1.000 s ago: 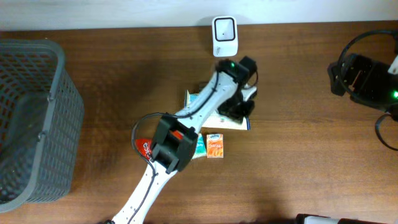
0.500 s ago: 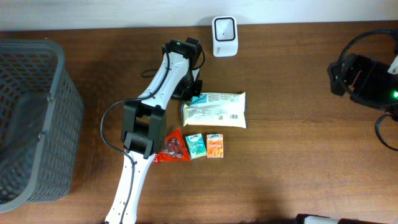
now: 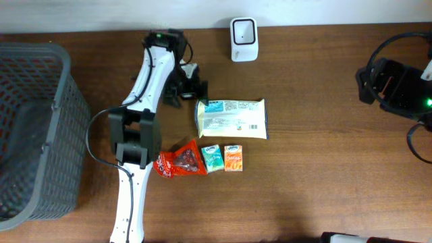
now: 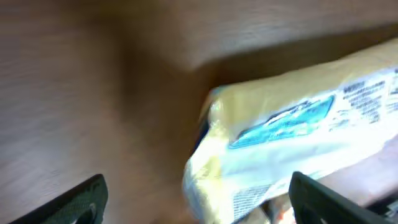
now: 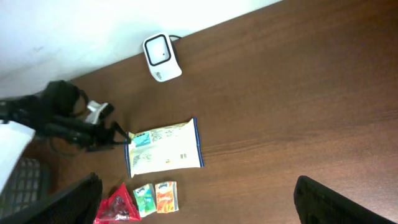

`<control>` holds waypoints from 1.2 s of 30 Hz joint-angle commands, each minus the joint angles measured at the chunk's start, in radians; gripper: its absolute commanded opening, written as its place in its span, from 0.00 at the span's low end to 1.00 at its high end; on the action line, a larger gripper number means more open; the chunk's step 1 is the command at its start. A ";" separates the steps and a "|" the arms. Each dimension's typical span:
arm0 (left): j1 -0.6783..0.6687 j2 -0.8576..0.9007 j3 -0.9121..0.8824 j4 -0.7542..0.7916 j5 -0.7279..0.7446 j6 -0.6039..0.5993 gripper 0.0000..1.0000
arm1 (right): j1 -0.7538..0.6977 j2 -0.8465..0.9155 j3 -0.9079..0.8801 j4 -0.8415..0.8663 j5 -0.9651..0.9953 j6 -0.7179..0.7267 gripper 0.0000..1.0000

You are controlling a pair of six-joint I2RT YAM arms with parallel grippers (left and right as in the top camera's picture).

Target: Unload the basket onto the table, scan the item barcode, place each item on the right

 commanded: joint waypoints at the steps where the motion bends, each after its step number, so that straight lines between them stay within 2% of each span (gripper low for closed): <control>1: -0.012 -0.008 -0.162 0.089 0.232 0.128 0.86 | -0.001 -0.002 0.002 -0.006 0.009 0.000 0.99; 3: -0.029 -0.008 -0.244 0.168 0.246 0.129 0.51 | -0.001 -0.002 0.002 -0.006 0.009 0.000 0.99; 5: -0.028 -0.008 -0.244 0.195 0.243 0.129 0.29 | -0.001 -0.002 0.002 -0.006 0.009 0.000 0.99; 9: -0.008 -0.008 -0.240 0.197 0.137 0.082 0.19 | -0.001 -0.002 0.002 -0.006 0.009 0.000 0.99; 11: 0.029 -0.009 -0.198 0.183 0.141 0.079 0.02 | -0.001 -0.002 0.002 -0.006 0.009 0.000 0.99; 15: 0.066 -0.009 -0.003 0.075 0.135 0.080 0.00 | -0.001 -0.002 0.002 -0.006 0.009 0.000 0.99; 16: 0.077 -0.009 0.174 0.006 0.089 0.073 0.00 | -0.001 -0.002 0.002 -0.006 0.009 0.000 0.99; 17: 0.082 -0.009 0.267 -0.029 0.033 0.040 0.00 | -0.001 -0.002 0.002 -0.006 0.009 0.000 0.99; 19: 0.086 -0.009 0.657 -0.164 -0.359 -0.043 0.00 | -0.001 -0.002 0.002 -0.006 0.009 0.000 0.99; 20: 0.085 -0.017 0.727 -0.179 -0.470 -0.055 0.00 | -0.001 -0.002 0.002 -0.006 0.009 0.000 0.99; 23: 0.083 -0.122 0.722 -0.168 -0.903 -0.070 0.00 | -0.001 -0.002 0.002 -0.006 0.009 0.000 0.99; 26: 0.056 -0.127 0.705 -0.179 -0.858 -0.054 0.00 | -0.001 -0.002 0.002 -0.006 0.009 0.000 0.99; 28: -0.004 -0.126 0.622 -0.179 -0.858 -0.055 0.00 | -0.001 -0.002 0.002 -0.006 0.009 0.000 0.99; 30: -0.071 -0.126 0.461 -0.178 -0.855 -0.095 0.00 | -0.001 -0.002 0.002 -0.006 0.009 0.000 0.99; 31: -0.122 -0.126 0.322 -0.171 -0.809 -0.153 0.00 | -0.001 -0.002 0.002 -0.006 0.009 0.000 0.99; 32: -0.169 -0.126 0.211 -0.144 -0.750 -0.156 0.00 | -0.001 -0.002 0.002 -0.006 0.009 0.000 0.99; 34: -0.257 -0.126 0.115 -0.095 -0.727 -0.155 0.00 | -0.001 -0.002 0.002 -0.006 0.009 0.000 0.99; 35: -0.297 -0.127 0.117 -0.077 -0.784 -0.155 0.00 | -0.001 -0.002 0.002 -0.006 0.009 0.000 0.99; 36: -0.322 -0.129 0.143 -0.082 -0.994 -0.156 0.00 | -0.001 -0.002 0.002 -0.006 0.009 0.000 0.99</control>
